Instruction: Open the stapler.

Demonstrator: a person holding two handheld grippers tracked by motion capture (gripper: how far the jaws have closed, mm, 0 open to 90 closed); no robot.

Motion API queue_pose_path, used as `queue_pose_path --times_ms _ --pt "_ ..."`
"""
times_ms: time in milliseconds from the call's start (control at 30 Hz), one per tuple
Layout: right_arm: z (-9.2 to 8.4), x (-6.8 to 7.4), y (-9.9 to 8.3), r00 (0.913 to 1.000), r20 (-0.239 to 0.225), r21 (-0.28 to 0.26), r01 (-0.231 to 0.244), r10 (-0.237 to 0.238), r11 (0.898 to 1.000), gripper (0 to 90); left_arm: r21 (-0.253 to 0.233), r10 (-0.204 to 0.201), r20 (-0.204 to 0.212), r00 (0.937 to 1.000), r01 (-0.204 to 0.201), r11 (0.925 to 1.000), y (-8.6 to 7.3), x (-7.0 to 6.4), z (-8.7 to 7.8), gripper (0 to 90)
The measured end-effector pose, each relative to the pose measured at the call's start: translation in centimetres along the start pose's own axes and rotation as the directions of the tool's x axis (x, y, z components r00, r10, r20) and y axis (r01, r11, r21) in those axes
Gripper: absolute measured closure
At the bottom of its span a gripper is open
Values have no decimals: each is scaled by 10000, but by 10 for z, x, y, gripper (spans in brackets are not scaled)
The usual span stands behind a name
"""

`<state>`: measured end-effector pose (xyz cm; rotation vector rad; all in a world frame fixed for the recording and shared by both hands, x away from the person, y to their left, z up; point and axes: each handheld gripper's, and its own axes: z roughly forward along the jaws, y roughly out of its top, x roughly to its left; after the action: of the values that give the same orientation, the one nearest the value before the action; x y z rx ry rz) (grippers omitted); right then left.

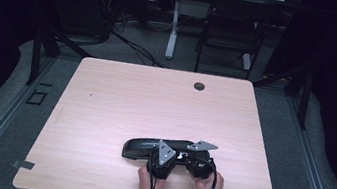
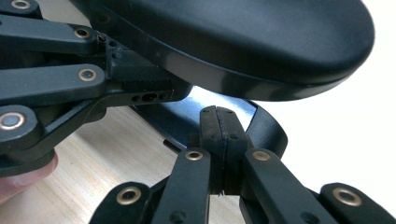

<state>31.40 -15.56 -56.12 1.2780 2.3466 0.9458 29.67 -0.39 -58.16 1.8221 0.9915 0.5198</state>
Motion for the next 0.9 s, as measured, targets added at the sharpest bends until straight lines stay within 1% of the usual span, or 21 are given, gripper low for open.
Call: queue_pose_path --times_ms 233,267,300,333,433,500,533,600,900 --pt "0 0 0 9999 38 76 122 -122 9999 900 -86 -55 62 10000 56 9999 -1 0 0 900" --pt "-1 0 0 9999 18 138 170 -170 9998 900 -136 19 44 10000 -19 9999 -1 -1 -1 900" --pt "-1 0 0 9999 59 137 159 -160 9998 900 -186 191 85 9998 -189 9996 -1 -3 -2 900" --pt "0 1 0 10000 37 -18 35 -35 10000 900 -258 290 66 9996 -288 9993 -1 -4 -2 900" --pt "0 1 0 9999 66 38 94 -94 9999 900 -266 233 185 9996 -228 9994 -1 -3 -3 900" --pt "0 1 -1 10000 37 -78 -26 26 10000 900 -290 219 198 9996 -213 9994 -1 -3 -3 900" --pt "0 1 -1 10000 80 -50 46 -46 10000 900 -296 254 192 9995 -248 9993 -1 -3 -3 900" --pt "0 2 -1 10000 75 -95 32 -32 9999 900 -338 316 153 9994 -310 9989 -2 -3 -3 900" --pt "0 3 -1 9998 180 -68 125 -124 9999 900 -451 217 118 9997 -212 9988 -2 -2 -3 900"
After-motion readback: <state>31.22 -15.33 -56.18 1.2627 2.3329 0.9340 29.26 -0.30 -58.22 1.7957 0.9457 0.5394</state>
